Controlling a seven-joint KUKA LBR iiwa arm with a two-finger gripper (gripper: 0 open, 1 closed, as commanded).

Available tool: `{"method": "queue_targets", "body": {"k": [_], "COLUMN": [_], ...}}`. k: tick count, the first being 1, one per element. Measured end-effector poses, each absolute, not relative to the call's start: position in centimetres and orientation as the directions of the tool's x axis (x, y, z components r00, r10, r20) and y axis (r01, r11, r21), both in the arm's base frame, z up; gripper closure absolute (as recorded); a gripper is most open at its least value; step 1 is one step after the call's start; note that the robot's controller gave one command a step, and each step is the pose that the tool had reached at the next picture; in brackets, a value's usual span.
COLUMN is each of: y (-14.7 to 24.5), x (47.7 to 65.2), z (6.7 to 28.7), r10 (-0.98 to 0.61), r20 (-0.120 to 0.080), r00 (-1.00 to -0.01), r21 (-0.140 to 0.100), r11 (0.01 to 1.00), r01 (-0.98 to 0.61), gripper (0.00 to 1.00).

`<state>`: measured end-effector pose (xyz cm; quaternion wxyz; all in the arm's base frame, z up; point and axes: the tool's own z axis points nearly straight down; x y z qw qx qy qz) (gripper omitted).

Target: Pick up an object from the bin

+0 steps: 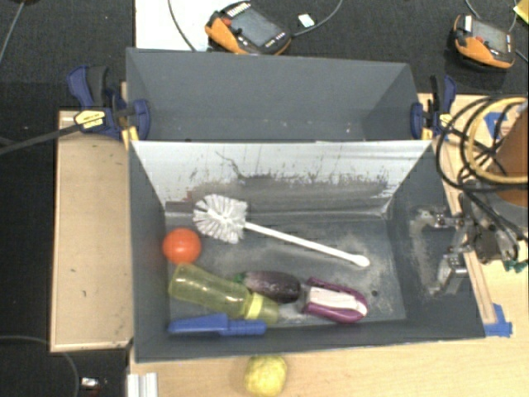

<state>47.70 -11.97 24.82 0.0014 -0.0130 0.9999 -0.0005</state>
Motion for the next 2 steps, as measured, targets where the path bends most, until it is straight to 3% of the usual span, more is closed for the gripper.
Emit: {"method": "queue_targets", "body": {"k": [1, 2], "y": [-12.0, -6.2], "x": [47.7, 52.0], "z": [24.8, 21.1], "r10": [-0.027, -0.185], "r20": [-0.003, -0.005], "r00": [-1.000, -0.983], "r21": [-0.001, 0.000], "r11": [1.000, 0.983], "r01": [-0.027, -0.185], "gripper": [0.00, 0.00]}}
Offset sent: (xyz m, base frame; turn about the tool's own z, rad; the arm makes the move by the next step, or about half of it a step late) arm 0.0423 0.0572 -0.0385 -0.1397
